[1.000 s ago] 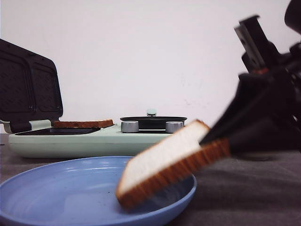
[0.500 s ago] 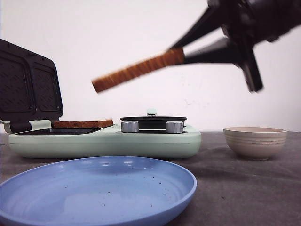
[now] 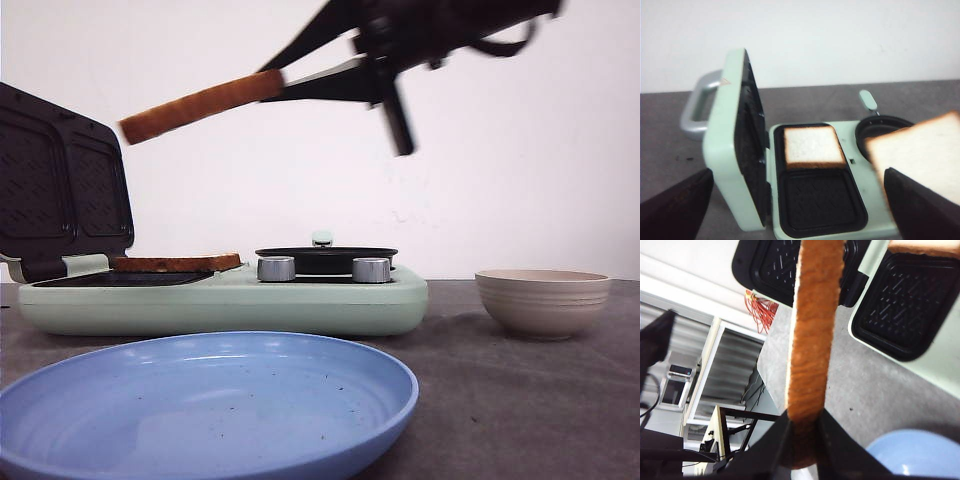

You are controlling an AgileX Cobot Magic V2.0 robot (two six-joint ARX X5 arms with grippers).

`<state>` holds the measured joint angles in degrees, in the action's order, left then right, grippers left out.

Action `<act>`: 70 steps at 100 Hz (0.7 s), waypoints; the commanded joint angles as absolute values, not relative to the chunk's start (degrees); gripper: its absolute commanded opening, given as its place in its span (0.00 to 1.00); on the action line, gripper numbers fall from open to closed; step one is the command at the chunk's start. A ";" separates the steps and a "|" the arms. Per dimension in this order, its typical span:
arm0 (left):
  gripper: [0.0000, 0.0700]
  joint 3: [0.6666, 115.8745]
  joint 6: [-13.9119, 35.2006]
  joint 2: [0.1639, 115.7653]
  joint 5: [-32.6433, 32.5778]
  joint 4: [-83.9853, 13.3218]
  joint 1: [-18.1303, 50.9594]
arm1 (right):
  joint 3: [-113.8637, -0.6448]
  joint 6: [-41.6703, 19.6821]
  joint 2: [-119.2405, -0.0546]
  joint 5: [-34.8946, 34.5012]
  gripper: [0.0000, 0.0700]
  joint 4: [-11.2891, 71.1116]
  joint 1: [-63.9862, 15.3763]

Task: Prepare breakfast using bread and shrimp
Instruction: 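Lift the bread with the right gripper and carry it to the press, then lower the bread into the nearer press tray and open right gripper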

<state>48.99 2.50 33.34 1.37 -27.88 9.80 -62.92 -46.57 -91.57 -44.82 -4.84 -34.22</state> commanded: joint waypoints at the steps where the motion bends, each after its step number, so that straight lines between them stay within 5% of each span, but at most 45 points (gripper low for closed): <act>1: 0.91 49.60 2.87 33.28 1.08 -27.35 9.54 | -66.50 -45.84 -95.90 -44.69 0.00 -5.06 -35.27; 70: 0.91 49.60 4.12 32.88 1.28 -27.44 9.32 | -84.90 -49.10 -117.80 -35.68 0.00 -5.08 -40.62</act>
<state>48.99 3.97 32.64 1.39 -28.01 9.37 -83.15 -48.40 -116.71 -37.43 -4.36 -39.62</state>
